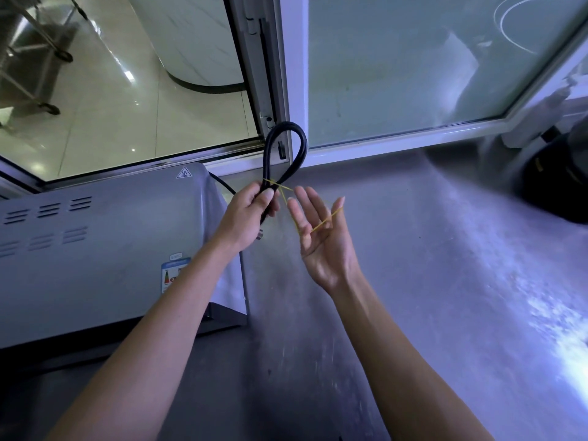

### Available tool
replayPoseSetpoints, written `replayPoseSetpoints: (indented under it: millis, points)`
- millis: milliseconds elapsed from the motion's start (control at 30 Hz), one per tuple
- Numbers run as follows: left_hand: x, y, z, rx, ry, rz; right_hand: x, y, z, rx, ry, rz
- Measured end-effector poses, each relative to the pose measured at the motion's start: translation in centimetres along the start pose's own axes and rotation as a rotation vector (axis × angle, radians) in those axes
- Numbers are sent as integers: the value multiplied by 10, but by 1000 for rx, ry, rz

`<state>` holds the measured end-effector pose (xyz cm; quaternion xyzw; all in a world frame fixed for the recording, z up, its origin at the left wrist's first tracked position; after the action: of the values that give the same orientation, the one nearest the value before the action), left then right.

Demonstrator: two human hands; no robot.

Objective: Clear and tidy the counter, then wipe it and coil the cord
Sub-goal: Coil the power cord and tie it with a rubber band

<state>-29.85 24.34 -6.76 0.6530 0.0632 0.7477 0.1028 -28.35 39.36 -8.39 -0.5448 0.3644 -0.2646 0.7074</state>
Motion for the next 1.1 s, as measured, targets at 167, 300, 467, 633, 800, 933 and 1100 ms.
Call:
replayPoseSetpoints:
  millis: [167, 300, 467, 633, 800, 933, 1100]
  points:
    - [4, -3, 2, -17, -61, -48, -9, 6, -8, 30, 24, 6]
    - [2, -9, 4, -78, -69, -171, -35, 15, -5, 18, -27, 222]
    - [-2, -13, 5, -85, -113, -475, -68, 11, -2, -20, -167, 500]
    - [1, -20, 6, -106, -267, -723, -76, 16, 3, 24, -287, 683]
    - [-1, -29, 4, -136, -321, -972, -72, 27, 2, 125, -291, 856]
    - [-8, -33, 3, -175, -271, -1059, -61, 39, -4, 223, -284, 952]
    - [-16, -30, 0, -179, -195, -1105, -56, 57, -10, 280, -268, 945]
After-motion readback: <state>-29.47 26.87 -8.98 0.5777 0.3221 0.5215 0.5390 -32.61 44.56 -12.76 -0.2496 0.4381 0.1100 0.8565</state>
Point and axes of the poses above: each hand's wrist, its own z-axis away from the middle knuckle, its own y-axis out of the back of the hand, x = y × z, the point moved 5 cm from there along -z, towards the middle knuckle, and after that the axes turned 11 degrees about -x, right-handed, at the moved point
